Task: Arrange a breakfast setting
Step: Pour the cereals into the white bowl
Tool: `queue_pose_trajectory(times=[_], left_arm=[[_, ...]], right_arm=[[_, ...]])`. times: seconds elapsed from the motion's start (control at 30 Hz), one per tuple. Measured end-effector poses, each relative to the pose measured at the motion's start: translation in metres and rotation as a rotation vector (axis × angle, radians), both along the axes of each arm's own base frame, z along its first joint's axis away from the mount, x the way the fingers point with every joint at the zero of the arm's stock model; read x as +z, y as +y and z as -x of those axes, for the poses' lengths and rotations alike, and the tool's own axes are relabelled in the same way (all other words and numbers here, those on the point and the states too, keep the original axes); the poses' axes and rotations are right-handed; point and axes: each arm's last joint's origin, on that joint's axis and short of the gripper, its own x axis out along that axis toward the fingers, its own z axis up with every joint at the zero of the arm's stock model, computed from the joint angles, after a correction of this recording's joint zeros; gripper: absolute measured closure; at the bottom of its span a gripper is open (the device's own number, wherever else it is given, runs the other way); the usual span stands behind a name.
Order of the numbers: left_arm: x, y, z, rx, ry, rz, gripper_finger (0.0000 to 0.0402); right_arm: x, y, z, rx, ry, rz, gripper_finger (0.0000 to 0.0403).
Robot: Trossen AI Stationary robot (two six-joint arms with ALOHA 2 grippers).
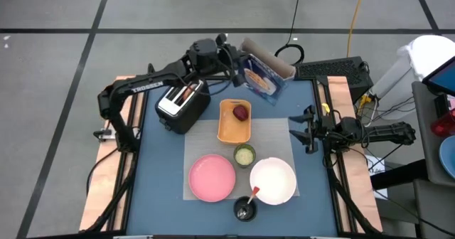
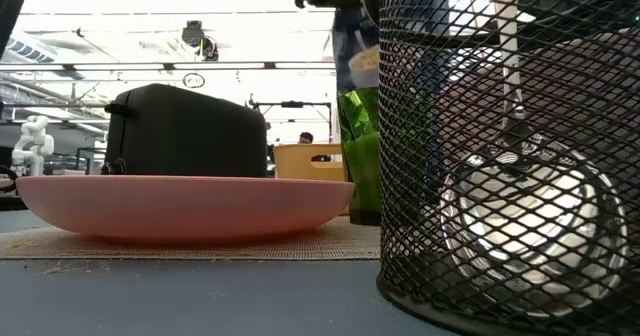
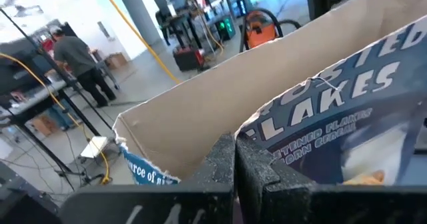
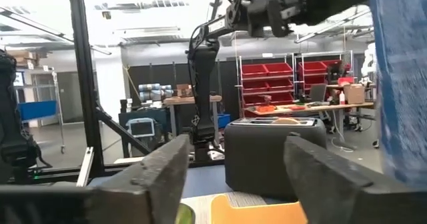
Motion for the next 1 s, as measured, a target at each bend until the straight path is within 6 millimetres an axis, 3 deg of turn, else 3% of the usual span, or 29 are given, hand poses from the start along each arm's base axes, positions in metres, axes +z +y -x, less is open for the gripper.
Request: queue_pose_trajectory(times=[0.33,0.6,0.8,1.0], left_arm=[[0.024,-0.017,0.026,-0.015,0.004,0.029,0.0402],[0.029,-0.032,0.026,-0.051,-0.015,0.045,0.0402],[0.029,-0.037,0.024,-0.067,-0.009,0.047,0.0402],[0.029,-0.038,0.024,-0.070,-0.009,0.043,0.0402]], right_arm=[[0.005,-0.004,0.002,-0.140,-0.049,0.003,0.0089],[0.017,-0.005,0.002,-0.191,-0.164,0.008,0.0085],[0.007,-0.004,-0.014,-0.225,-0.013,0.089,0.0085],[0.020,-0.006,-0.026,-0.316,-0.012,0.082,0.0085]])
